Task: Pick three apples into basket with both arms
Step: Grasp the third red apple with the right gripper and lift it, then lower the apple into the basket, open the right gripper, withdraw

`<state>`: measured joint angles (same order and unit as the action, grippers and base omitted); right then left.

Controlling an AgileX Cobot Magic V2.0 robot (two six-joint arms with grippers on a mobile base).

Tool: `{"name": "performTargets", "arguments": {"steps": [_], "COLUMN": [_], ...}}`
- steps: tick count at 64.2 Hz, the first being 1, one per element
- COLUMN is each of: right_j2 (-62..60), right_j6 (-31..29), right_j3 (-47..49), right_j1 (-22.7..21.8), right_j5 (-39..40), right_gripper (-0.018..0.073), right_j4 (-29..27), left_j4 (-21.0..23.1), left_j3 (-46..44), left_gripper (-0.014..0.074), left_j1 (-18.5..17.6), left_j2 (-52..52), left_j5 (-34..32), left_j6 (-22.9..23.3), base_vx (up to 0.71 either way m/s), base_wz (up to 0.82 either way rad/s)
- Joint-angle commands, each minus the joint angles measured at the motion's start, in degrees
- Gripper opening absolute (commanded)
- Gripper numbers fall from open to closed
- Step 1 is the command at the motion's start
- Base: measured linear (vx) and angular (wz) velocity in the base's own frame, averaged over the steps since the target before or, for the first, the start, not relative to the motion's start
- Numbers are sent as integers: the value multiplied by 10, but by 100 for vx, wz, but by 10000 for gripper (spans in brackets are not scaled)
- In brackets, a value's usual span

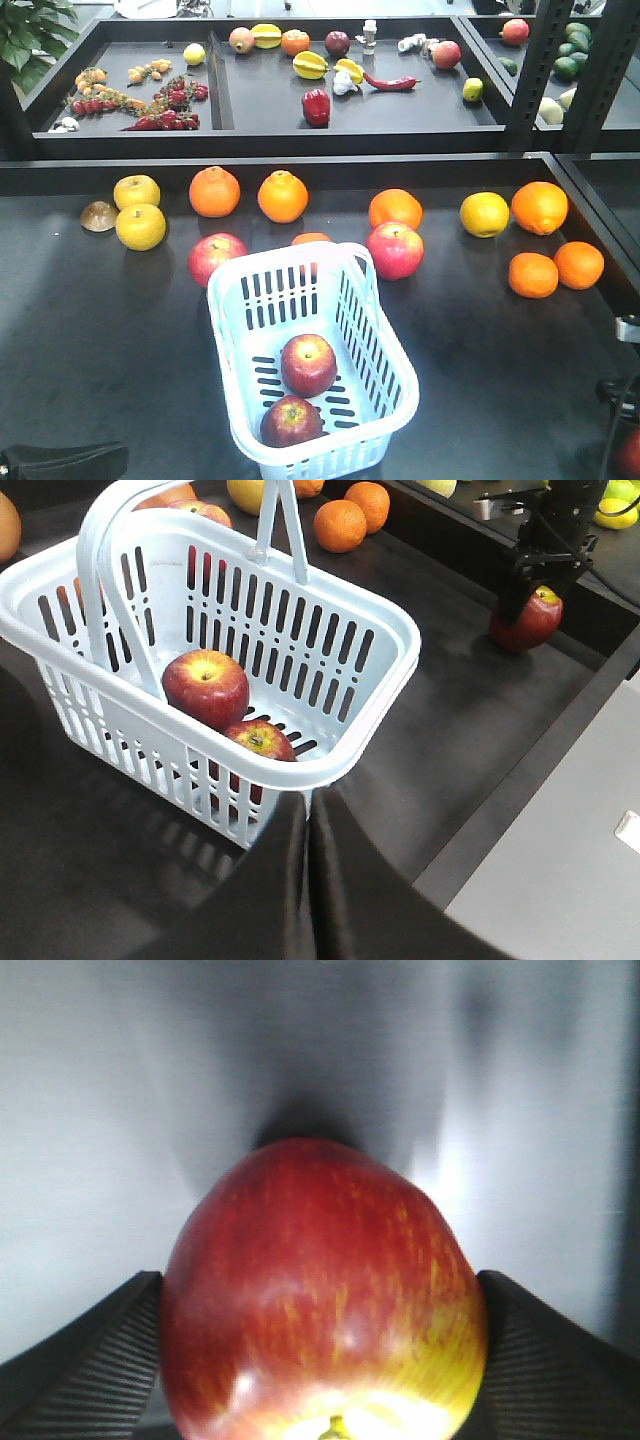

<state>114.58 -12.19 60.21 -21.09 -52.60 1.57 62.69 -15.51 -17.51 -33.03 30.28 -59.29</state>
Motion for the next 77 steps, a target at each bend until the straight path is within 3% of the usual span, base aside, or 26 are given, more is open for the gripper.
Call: {"name": "performTargets", "arguments": {"steps": [1, 15, 33, 41, 49, 62, 69, 77], "right_j2": [-38, -114, -218, -245, -258, -253, -237, -203], "right_j6": [-35, -129, -208, -215, -215, -213, -212, -212], "right_j3": [32, 88, 105, 105, 105, 100, 100, 100], "right_j1": [-2, -2, 16, 78, 188, 348, 415, 454], "right_j5": [-49, -101, -151, -165, -153, -45, 19, 50], "right_gripper": [132, -13, -4, -4, -4, -4, -1, 30], "right_j4": [-59, -211, -379, -404, -423, -426, -421, -419], "left_j4": [25, 25, 25, 25, 25, 25, 25, 25], "left_j3": [-14, -13, -13, -13, -13, -13, -13, -13], "left_gripper": [-6, -6, -6, -6, -6, -6, -6, -6], "left_j1": [-2, -2, -2, -2, -2, -2, -2, -2], "left_j2": [-2, -2, -2, -2, -2, -2, -2, -2], "left_j5": [-11, -11, -11, -12, -13, -13, -13, -13], "left_j6": [3, 3, 3, 3, 3, 3, 3, 3], "base_vx": [0, 0, 0, 0, 0, 0, 0, 0], "base_wz": [0, 0, 0, 0, 0, 0, 0, 0]}}
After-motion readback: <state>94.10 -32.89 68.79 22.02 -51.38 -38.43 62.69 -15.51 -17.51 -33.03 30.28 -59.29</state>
